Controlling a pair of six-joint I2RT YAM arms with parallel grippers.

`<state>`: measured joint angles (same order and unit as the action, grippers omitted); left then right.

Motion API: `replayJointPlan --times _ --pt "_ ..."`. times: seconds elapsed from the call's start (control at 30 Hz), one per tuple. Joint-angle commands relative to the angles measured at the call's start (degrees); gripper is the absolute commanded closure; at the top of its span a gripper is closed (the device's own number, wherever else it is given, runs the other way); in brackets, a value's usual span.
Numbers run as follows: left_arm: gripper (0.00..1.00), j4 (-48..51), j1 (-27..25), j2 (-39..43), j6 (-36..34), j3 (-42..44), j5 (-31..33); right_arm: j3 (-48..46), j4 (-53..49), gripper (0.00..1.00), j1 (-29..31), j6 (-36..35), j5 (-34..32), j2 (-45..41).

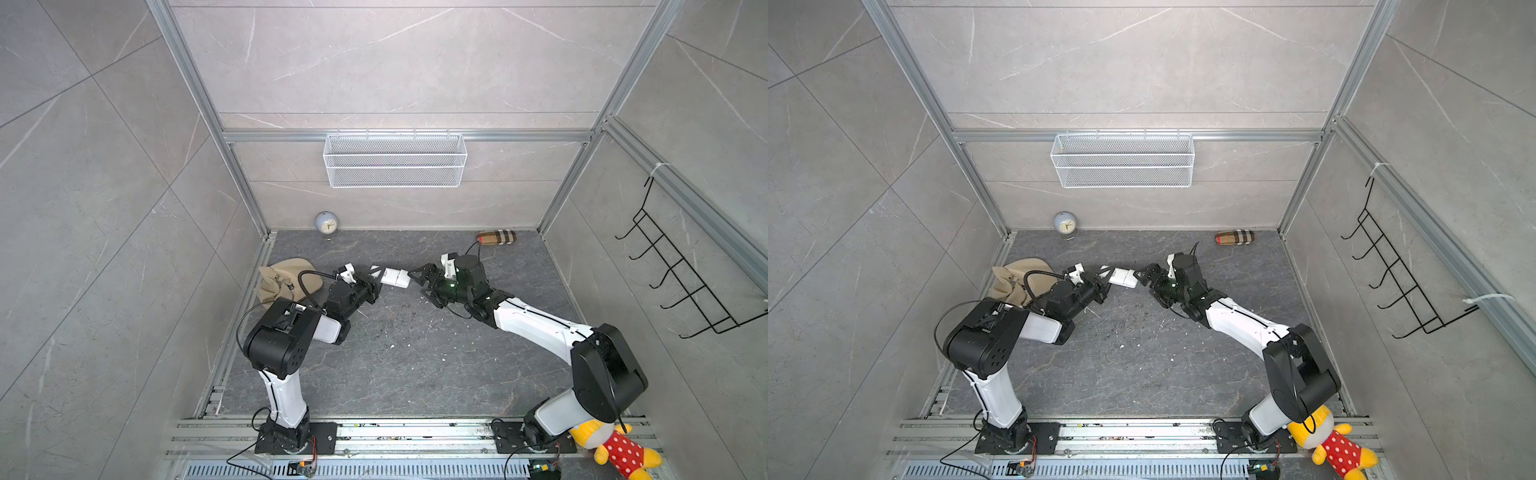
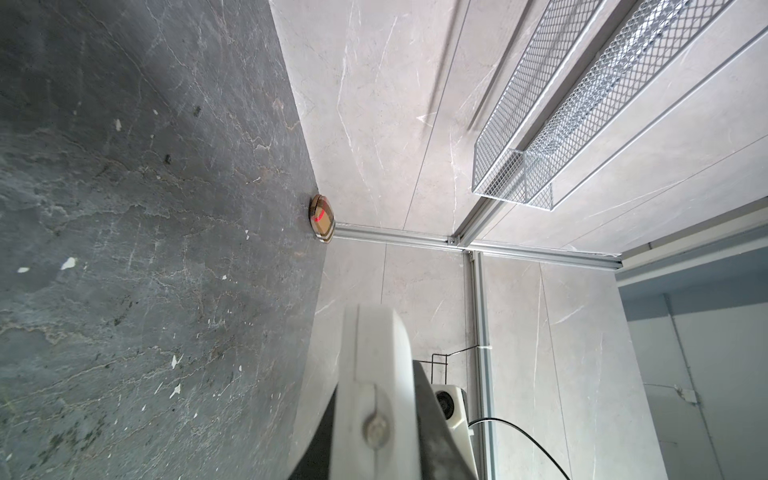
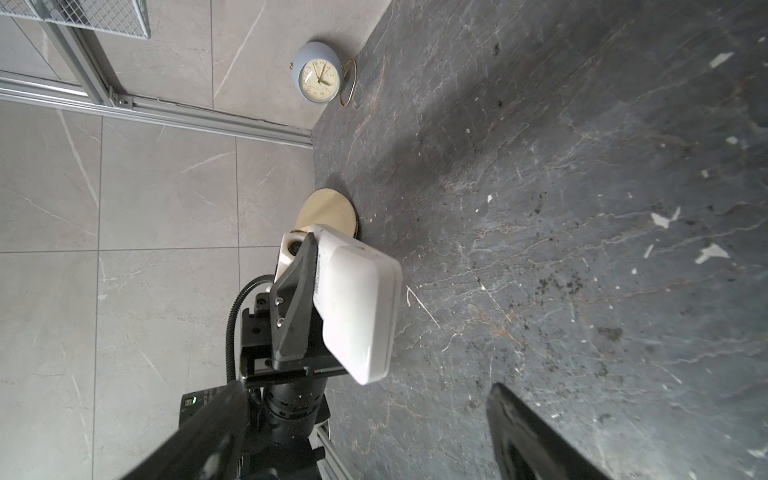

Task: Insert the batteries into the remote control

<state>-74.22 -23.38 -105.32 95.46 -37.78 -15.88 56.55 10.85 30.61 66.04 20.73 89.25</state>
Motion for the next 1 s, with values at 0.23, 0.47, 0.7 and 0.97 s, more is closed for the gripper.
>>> replayJointPlan --times 0.23,0.47,0.7,0.97 --pt "1.0 -3.24 -0.79 3.53 4.36 0.76 4.27 1.46 7.07 0.17 -0.21 3.82 1.83 4.02" --pt "1.0 -3.28 -1.12 4.15 5.7 0.33 4.91 2.68 6.96 0.18 -0.23 3.92 1.75 5.59" --pt "1.0 -3.12 -1.41 3.67 6.73 -0.34 4.9 4.44 8.75 0.2 0.28 4.89 2.38 7.33" --pt "1.0 -3.19 -1.47 3.23 7.64 -0.18 4.85 7.09 9.51 0.33 1.14 6.02 2.91 10.2"
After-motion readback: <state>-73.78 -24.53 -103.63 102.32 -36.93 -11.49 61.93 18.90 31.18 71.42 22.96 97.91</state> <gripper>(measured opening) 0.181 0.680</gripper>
